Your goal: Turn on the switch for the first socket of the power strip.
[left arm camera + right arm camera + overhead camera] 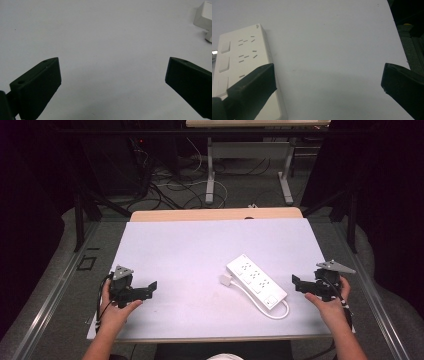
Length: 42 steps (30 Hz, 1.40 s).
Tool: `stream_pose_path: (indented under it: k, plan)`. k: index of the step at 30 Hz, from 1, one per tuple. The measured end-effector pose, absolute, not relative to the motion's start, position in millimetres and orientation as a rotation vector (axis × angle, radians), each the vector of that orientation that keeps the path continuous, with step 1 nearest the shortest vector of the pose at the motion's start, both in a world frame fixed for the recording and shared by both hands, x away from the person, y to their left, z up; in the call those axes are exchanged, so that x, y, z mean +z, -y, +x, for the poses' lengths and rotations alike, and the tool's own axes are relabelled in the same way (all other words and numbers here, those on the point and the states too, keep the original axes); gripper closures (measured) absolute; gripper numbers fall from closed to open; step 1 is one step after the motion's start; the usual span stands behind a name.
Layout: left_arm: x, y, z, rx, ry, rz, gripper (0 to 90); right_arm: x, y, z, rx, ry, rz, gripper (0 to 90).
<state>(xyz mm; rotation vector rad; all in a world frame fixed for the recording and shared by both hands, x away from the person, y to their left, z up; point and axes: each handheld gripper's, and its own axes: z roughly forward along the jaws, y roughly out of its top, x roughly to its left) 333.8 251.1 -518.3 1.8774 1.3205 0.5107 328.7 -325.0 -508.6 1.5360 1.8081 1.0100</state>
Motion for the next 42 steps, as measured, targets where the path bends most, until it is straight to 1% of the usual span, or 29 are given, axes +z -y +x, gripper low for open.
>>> stream_pose_path:
  k: [14, 38, 42]
  plan:
    - [-518.0, -250.6, 331.7, 0.533, -1.329, 1.862, 0.1, -507.1, 317.8, 329.1, 1.028, -1.834, 1.509, 0.0]
    - [-519.4, -250.2, 331.9, 0.552, -1.331, 1.856, 0.2, -496.8, 290.4, 323.1, 1.062, -1.889, 1.424, 0.0]
    - [-518.5, -250.5, 331.7, 0.546, -1.331, 1.871, 0.2, -495.4, 286.4, 322.2, 1.067, -1.902, 1.404, 1.2]
